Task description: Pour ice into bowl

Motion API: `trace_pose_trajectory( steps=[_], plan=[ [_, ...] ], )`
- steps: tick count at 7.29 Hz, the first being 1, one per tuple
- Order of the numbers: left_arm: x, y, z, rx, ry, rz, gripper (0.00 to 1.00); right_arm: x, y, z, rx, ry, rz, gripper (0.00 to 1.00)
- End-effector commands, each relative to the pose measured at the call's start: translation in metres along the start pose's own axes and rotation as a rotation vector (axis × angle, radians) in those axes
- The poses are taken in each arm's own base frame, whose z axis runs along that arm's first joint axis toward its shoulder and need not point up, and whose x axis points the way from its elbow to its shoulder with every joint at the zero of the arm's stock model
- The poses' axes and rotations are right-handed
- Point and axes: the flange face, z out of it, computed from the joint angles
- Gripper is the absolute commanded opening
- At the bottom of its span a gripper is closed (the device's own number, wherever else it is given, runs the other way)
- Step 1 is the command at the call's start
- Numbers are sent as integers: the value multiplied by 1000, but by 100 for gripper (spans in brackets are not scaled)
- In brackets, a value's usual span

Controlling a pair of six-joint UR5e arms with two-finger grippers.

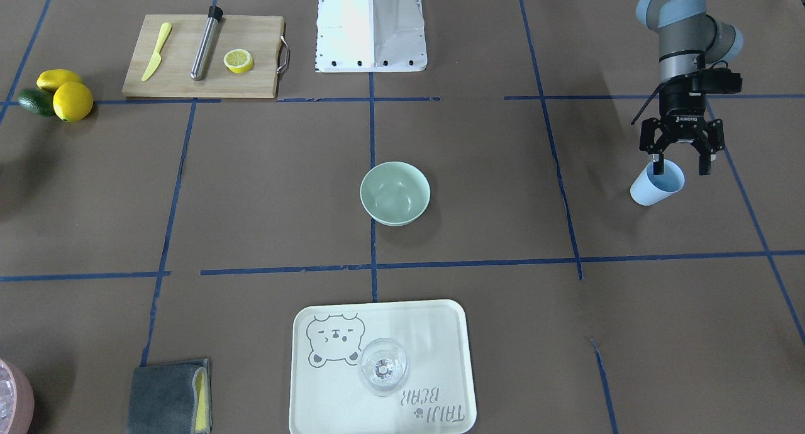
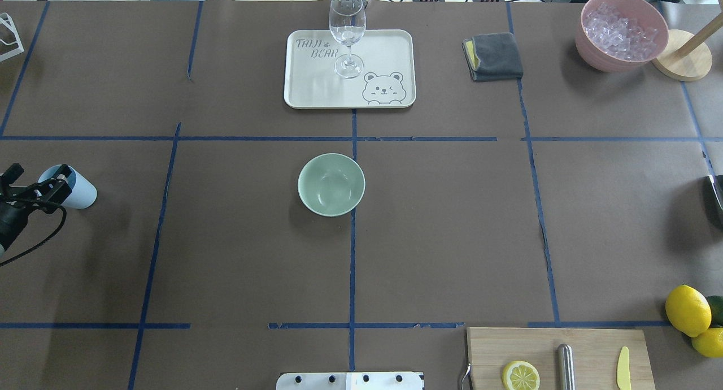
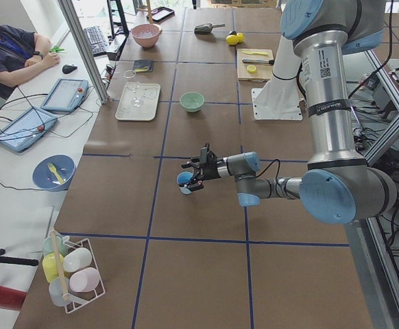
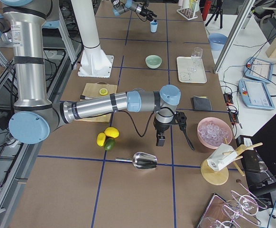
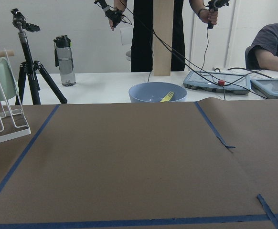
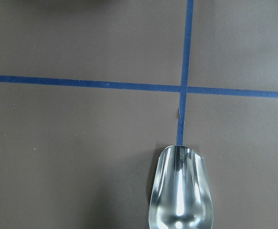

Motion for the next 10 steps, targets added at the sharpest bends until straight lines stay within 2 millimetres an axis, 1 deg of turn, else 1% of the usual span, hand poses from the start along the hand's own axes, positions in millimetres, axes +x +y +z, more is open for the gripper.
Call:
trace_pose_trajectory(
  steps=[1,3,4,5,6,8,10],
  plan=[
    [1,20,-1,14,-9,-20,100,0,0,0,0,0,0,100],
    [8,29,-5,22,-1,-20,100,1,0,1,-1,2,1,100],
    [8,34,-5,19,-2,-16,100,1,0,1,-1,2,1,100],
    [5,40,-2,21,-9,-19,100,1,0,1,-1,2,1,100],
    [2,51,5,23,-22,-6,100,1,0,1,-1,2,1,100],
    [6,74,15,19,-30,-12,100,1,0,1,-1,3,1,100],
    [7,81,20,35,-41,-4,100,1,0,1,-1,5,1,100]
  ],
)
